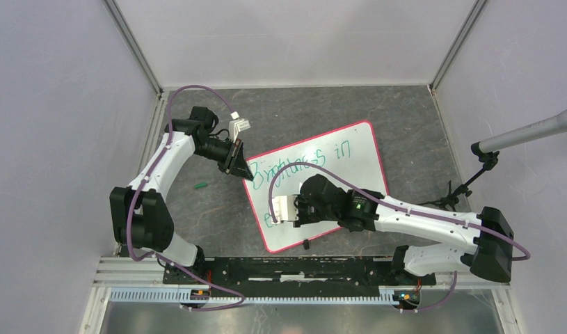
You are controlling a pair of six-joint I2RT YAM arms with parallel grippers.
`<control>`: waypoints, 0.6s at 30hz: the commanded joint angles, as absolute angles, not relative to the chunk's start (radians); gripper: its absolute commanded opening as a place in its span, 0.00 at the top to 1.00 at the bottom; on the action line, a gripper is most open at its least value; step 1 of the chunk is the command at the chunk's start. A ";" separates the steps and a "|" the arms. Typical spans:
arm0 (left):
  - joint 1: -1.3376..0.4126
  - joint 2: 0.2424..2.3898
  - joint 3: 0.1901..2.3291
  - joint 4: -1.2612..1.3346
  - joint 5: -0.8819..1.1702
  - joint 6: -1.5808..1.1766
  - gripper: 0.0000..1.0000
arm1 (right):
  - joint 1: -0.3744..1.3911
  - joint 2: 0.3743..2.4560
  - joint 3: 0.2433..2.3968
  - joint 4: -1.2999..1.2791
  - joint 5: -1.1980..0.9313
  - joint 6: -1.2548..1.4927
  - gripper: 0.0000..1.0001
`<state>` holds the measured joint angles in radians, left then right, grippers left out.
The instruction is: Write a sentence on the whiteboard
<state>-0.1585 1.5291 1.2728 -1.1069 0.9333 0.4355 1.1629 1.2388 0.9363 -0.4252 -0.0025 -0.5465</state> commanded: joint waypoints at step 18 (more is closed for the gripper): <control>-0.187 1.546 1.272 -1.079 0.858 0.444 0.98 | 1.160 1.211 0.860 -0.487 -0.094 -0.573 1.00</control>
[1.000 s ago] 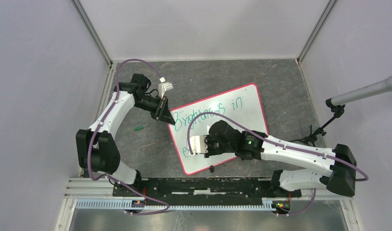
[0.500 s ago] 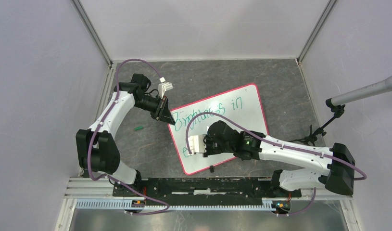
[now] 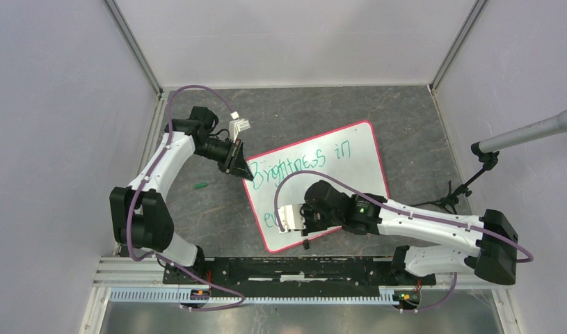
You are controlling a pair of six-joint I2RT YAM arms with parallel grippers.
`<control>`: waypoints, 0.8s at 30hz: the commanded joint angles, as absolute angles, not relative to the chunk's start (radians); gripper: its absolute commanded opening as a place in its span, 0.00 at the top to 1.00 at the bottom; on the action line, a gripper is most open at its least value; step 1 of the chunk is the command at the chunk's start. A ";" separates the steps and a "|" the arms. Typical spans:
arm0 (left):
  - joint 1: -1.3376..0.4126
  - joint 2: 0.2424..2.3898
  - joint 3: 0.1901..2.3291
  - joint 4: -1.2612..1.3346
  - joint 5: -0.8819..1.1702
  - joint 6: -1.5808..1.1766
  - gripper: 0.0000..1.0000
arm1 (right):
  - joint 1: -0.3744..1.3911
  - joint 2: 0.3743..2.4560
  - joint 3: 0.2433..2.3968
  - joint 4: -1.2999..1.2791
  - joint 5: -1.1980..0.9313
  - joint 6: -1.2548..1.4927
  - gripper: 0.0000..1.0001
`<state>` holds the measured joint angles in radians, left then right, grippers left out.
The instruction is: Write a sentence on the whiteboard
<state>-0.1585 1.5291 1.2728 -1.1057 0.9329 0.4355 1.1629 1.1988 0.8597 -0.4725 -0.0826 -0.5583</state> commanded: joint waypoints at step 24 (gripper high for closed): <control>-0.189 1.539 1.269 -1.079 0.854 0.443 0.98 | 1.137 1.216 0.923 -0.408 0.016 -0.519 1.00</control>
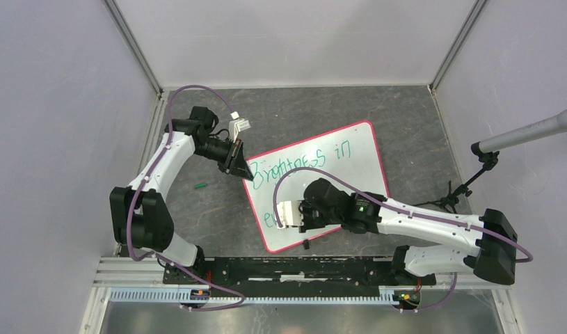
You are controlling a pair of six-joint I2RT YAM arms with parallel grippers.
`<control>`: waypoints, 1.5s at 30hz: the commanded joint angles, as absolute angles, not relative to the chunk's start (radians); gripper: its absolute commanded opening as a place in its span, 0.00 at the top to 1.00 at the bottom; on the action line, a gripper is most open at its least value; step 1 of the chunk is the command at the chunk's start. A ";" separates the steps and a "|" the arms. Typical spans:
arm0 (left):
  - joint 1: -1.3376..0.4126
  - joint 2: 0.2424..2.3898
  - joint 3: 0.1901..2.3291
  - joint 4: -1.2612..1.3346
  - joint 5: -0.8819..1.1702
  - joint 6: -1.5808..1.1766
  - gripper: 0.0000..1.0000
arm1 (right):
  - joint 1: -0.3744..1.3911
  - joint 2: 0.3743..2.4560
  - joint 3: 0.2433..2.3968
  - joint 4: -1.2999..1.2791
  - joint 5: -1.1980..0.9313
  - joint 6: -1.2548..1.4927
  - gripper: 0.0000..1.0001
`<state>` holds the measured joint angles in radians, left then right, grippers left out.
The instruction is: Write a sentence on the whiteboard
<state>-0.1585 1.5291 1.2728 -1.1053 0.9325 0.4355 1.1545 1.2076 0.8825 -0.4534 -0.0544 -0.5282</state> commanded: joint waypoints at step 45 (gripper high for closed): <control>-0.198 1.551 1.278 -1.078 0.851 0.440 0.98 | 1.106 1.156 0.890 -0.447 -0.081 -0.542 1.00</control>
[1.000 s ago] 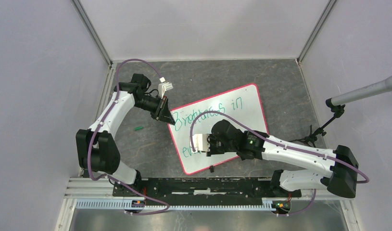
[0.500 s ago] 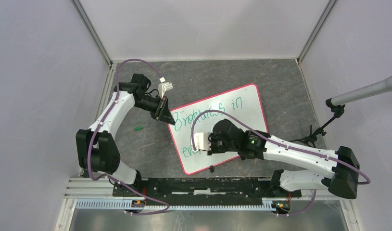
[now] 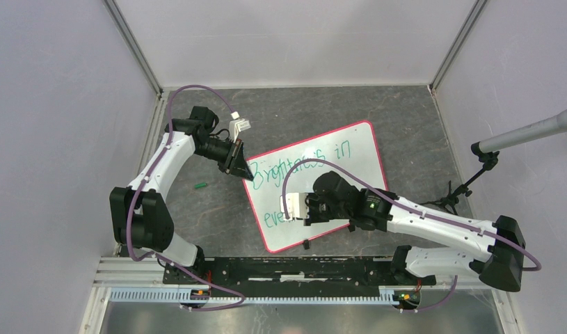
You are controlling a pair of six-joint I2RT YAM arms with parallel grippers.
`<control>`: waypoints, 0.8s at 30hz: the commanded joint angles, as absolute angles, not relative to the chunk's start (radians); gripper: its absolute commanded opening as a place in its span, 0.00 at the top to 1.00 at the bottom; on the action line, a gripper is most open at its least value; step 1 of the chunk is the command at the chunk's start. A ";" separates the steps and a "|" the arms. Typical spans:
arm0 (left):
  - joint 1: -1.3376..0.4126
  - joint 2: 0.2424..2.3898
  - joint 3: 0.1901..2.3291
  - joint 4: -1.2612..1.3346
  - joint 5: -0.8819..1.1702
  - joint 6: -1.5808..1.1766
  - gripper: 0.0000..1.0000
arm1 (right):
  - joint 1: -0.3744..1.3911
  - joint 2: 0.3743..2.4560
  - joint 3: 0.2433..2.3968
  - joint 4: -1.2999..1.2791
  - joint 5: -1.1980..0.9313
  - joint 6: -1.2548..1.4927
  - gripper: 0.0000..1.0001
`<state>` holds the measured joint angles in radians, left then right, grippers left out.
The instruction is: Write a sentence on the whiteboard
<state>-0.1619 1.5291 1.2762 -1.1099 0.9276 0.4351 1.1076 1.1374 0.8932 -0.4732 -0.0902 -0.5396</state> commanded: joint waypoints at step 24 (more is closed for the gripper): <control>-0.198 1.552 1.276 -1.079 0.850 0.441 0.98 | 1.094 1.151 0.851 -0.453 0.023 -0.518 1.00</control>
